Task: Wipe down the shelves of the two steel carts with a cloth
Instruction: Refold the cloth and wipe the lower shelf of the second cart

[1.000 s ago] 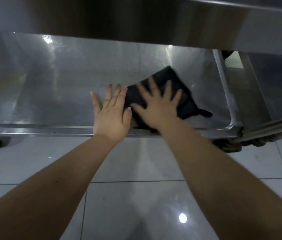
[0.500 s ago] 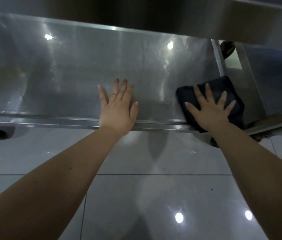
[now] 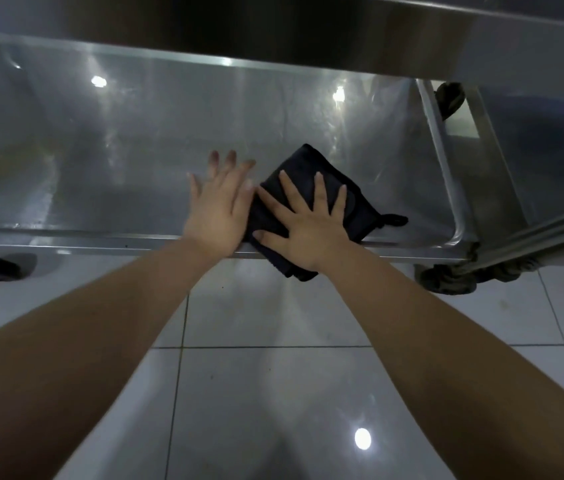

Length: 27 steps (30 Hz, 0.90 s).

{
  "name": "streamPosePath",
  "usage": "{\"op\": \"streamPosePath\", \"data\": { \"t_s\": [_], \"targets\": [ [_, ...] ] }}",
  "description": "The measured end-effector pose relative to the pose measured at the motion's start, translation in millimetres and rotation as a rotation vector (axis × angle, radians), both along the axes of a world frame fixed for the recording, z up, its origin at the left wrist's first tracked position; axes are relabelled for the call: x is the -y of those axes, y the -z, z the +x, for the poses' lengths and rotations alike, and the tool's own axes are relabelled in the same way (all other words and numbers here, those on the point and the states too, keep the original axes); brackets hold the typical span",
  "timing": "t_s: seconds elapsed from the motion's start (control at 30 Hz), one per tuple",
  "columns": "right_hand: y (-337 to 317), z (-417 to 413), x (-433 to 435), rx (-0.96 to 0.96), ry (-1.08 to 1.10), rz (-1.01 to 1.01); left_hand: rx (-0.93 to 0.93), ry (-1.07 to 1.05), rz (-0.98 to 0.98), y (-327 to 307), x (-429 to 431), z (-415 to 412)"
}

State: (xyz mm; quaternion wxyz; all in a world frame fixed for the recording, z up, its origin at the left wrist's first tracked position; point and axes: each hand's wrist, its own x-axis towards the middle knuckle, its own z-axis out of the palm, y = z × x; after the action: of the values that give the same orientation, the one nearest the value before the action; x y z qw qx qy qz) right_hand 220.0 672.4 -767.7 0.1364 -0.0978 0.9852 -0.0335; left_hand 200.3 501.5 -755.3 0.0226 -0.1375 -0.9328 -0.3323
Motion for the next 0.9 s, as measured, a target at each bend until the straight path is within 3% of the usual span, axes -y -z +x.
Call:
{"op": "streamPosePath", "data": {
  "t_s": [0.2, 0.3, 0.47, 0.63, 0.73, 0.9],
  "targets": [
    [-2, -11, 18, 0.071, 0.161, -0.004, -0.034, 0.025, -0.503, -2, 75, -25],
    [1, -11, 28, 0.027, 0.238, -0.01, 0.018, -0.006, -0.48, 10, 63, -15],
    [0, -10, -15, 0.016, 0.164, -0.002, -0.003, -0.099, -0.429, 17, 60, -16],
    [-13, -31, -110, 0.067, 0.544, 0.008, -0.083, -0.128, -0.323, 15, 60, -10],
    [-14, -42, -114, 0.071, 0.689, -0.037, -0.104, -0.138, -0.279, 17, 62, -12],
    [0, -52, -46, -0.01, 0.521, 0.027, -0.108, -0.075, -0.358, 20, 60, -13]
  ]
}}
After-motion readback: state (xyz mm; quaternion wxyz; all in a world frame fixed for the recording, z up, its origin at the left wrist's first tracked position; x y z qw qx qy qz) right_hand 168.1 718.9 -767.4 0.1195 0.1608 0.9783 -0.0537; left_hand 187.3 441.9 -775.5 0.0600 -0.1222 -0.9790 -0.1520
